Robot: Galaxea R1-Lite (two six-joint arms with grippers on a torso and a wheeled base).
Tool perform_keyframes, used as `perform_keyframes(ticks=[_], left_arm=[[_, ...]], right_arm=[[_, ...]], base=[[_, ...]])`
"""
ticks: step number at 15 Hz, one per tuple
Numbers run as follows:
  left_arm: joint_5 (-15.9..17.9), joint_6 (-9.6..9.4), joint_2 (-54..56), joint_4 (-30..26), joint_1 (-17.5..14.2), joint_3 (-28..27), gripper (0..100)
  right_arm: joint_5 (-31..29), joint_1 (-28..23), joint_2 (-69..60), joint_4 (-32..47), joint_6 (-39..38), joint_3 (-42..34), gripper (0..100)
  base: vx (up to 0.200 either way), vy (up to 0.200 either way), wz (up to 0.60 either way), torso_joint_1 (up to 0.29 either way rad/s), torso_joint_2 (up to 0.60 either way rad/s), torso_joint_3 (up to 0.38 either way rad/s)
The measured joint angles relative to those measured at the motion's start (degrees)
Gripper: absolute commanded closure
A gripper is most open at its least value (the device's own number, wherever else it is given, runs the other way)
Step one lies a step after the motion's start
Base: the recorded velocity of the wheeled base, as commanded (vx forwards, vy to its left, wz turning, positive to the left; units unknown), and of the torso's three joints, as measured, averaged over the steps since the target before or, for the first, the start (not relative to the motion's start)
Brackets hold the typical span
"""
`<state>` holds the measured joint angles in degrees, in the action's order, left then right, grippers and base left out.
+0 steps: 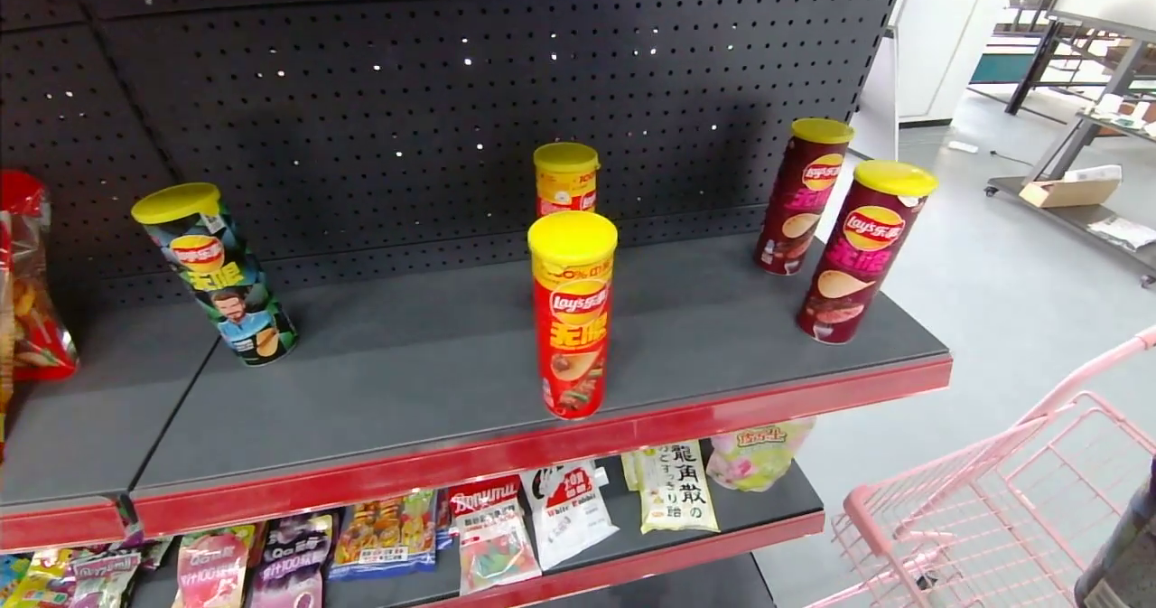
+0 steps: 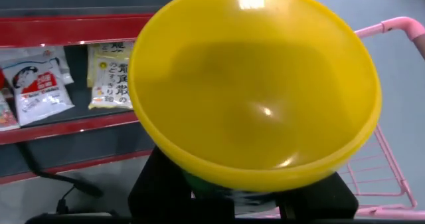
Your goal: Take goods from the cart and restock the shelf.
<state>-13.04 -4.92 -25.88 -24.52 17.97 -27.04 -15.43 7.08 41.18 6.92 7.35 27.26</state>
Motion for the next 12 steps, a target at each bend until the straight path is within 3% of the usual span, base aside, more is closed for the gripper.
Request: perform_keyframes(ticks=[10, 12], left_arm=[[0.0, -0.13, 1.0, 0.1, 0.0, 0.0, 0], [0.0, -0.87, 1.3, 0.1, 0.0, 0.0, 0]], right_arm=[[0.0, 0.1, -0.5, 0.0, 0.0, 0.0, 100], [0.0, 0.1, -0.5, 0.1, 0.1, 0.0, 100]], base=[[0.000, 0.200, 0.00, 0.001, 0.00, 0.004], [0.000, 0.200, 0.00, 0.000, 0.01, 0.002]])
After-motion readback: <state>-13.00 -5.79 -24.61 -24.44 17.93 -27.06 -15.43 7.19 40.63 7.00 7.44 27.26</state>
